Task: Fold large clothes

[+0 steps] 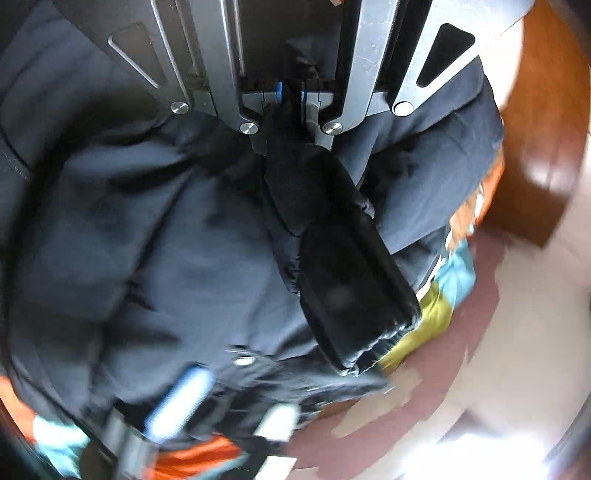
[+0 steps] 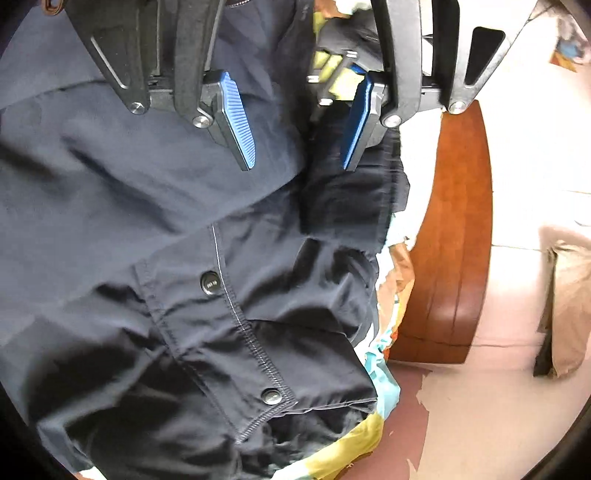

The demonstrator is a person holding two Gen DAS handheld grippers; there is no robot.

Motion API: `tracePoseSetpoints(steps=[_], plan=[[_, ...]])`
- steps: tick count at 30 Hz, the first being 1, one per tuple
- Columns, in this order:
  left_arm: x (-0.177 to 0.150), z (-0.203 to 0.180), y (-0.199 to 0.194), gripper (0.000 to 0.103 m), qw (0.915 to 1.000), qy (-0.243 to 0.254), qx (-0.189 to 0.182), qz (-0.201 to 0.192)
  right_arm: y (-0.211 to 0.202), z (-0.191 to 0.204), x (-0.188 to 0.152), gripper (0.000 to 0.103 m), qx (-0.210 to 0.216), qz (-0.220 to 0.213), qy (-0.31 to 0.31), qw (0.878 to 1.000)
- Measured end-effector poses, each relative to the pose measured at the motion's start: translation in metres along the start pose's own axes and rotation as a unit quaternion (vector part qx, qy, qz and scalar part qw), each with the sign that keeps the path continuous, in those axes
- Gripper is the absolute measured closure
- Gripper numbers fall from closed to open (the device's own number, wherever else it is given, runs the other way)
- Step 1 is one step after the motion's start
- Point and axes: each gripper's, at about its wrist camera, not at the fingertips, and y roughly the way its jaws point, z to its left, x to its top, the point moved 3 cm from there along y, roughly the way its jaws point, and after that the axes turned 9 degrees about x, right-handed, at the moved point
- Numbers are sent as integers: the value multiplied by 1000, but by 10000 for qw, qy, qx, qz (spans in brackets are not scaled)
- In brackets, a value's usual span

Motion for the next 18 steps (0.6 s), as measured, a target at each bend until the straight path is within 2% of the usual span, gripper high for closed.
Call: tracePoseSetpoints(steps=[6,10,11,12,13,14,18], plan=[[-3,-22,11,99,9974,608,370,-113,-4,-16,5,56,272,-10,315,9991],[-3,-24,17,99,9940,909,584,-159,-2,-8,10,56,467,5,279,9985],[2,-24,18,99,9935,949,605,-182,-2,-4,11,51,530,-12,238,9983],[2,-23,18,99,9930,982,620,-208,-2,1,12,42,499,-17,189,9986],[3,-23,20,99,9924,1025,641,-231,-2,3,12,22,364,-30,131,9992],[4,-22,22,99,9916,1081,668,-246,-2,3,13,15,246,-12,91,9997],[8,-20,27,99,9912,1113,671,-245,8,1,11,18,-60,302,-70,9995]])
